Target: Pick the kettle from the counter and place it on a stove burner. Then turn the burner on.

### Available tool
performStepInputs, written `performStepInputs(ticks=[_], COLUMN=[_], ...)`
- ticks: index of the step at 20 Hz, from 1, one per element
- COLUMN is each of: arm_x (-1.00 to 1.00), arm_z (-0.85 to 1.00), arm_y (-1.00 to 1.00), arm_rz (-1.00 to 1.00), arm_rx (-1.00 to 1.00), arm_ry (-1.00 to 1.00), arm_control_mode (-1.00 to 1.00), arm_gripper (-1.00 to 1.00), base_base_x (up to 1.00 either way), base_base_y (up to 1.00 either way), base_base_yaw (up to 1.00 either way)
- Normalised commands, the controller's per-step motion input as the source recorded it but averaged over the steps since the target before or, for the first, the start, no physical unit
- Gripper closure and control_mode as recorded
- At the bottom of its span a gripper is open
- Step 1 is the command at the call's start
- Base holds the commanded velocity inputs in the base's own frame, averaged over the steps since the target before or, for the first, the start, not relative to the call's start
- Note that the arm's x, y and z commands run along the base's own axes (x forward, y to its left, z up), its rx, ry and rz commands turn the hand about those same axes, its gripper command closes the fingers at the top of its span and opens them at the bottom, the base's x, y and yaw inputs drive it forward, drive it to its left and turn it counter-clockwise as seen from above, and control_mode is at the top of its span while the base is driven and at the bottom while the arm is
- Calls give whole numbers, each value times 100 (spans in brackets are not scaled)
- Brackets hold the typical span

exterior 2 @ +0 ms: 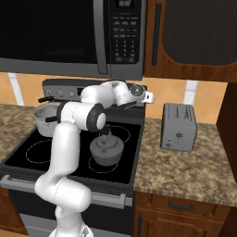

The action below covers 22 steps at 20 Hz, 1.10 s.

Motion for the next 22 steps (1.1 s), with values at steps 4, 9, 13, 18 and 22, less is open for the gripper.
performStepInputs(ticks=[4, 9, 13, 18, 22], arm_x=[0, 1, 5, 0, 0], arm_z=[0, 0, 0, 0, 0], arm_y=[0, 0, 0, 0, 0], arm_rz=[0, 0, 7, 24, 26], arm_rx=[0, 0, -5, -24, -30], arm_ry=[0, 0, -3, -12, -10], arm_control_mode=[-100, -100, -100, -100, -100], arm_gripper=[100, 100, 100, 100, 100], base_base_x=[0, 0, 0, 0, 0], base_base_y=[0, 0, 0, 0, 0], base_base_yaw=[0, 0, 0, 0, 0])
